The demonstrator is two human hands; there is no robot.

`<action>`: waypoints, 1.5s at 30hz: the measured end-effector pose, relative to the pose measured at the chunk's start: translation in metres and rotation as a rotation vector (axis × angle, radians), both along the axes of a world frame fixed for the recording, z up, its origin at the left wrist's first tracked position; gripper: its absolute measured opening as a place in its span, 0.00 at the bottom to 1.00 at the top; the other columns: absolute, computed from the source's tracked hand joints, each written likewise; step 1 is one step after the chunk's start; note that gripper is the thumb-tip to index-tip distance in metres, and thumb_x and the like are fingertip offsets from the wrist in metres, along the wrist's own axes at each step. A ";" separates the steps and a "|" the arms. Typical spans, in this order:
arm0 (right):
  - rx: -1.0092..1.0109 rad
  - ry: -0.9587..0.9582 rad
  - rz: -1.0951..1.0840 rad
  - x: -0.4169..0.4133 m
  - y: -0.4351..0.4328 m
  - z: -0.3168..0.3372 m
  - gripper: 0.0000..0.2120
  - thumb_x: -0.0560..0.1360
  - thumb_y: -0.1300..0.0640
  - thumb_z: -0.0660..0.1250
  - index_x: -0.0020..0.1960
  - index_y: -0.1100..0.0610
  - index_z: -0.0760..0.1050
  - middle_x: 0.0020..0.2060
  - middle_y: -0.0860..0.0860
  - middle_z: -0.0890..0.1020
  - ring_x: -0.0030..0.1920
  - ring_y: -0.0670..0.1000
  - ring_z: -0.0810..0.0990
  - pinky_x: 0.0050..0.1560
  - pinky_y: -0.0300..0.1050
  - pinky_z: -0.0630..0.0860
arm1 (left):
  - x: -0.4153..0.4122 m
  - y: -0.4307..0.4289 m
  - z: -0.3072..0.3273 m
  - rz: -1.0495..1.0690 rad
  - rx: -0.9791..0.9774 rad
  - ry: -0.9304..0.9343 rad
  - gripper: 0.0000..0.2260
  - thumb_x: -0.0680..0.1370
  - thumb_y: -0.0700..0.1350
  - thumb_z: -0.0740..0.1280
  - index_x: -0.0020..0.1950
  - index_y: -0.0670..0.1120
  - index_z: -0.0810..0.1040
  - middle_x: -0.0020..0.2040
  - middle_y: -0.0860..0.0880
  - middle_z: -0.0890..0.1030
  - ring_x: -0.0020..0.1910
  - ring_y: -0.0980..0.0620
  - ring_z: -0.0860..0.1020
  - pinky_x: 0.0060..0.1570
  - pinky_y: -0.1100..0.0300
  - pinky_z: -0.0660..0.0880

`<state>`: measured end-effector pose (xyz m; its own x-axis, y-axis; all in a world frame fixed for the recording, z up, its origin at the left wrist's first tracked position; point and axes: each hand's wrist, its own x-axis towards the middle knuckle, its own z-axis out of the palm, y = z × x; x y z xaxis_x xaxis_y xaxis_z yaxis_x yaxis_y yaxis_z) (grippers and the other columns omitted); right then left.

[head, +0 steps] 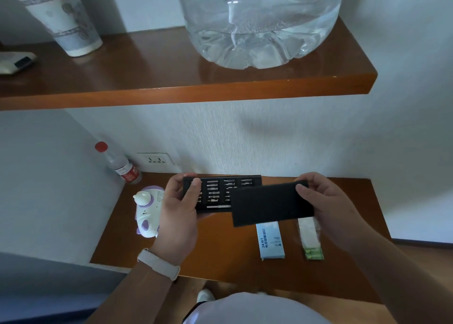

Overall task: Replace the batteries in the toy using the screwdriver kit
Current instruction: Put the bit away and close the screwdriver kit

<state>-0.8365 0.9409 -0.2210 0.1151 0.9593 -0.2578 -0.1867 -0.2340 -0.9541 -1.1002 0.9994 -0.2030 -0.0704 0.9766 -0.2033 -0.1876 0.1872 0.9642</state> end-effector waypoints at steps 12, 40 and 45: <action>-0.030 0.028 -0.159 0.011 0.016 0.008 0.08 0.83 0.57 0.57 0.49 0.52 0.74 0.49 0.59 0.76 0.43 0.55 0.76 0.26 0.40 0.74 | -0.020 0.006 0.009 0.035 0.017 -0.055 0.14 0.83 0.41 0.63 0.44 0.56 0.82 0.46 0.50 0.86 0.50 0.46 0.86 0.37 0.50 0.84; 0.001 -0.305 -0.164 -0.021 0.038 -0.010 0.04 0.81 0.51 0.63 0.52 0.50 0.70 0.47 0.56 0.78 0.45 0.52 0.80 0.36 0.41 0.77 | -0.011 0.013 0.015 0.086 -0.075 -0.012 0.04 0.83 0.41 0.64 0.51 0.48 0.77 0.50 0.44 0.82 0.52 0.41 0.84 0.32 0.54 0.82; 0.011 -0.311 -0.148 -0.028 0.041 -0.007 0.03 0.80 0.52 0.63 0.51 0.50 0.70 0.45 0.56 0.77 0.41 0.50 0.78 0.31 0.38 0.75 | -0.009 0.012 0.007 0.095 -0.106 -0.028 0.04 0.83 0.41 0.65 0.52 0.49 0.78 0.50 0.45 0.82 0.53 0.41 0.84 0.32 0.56 0.81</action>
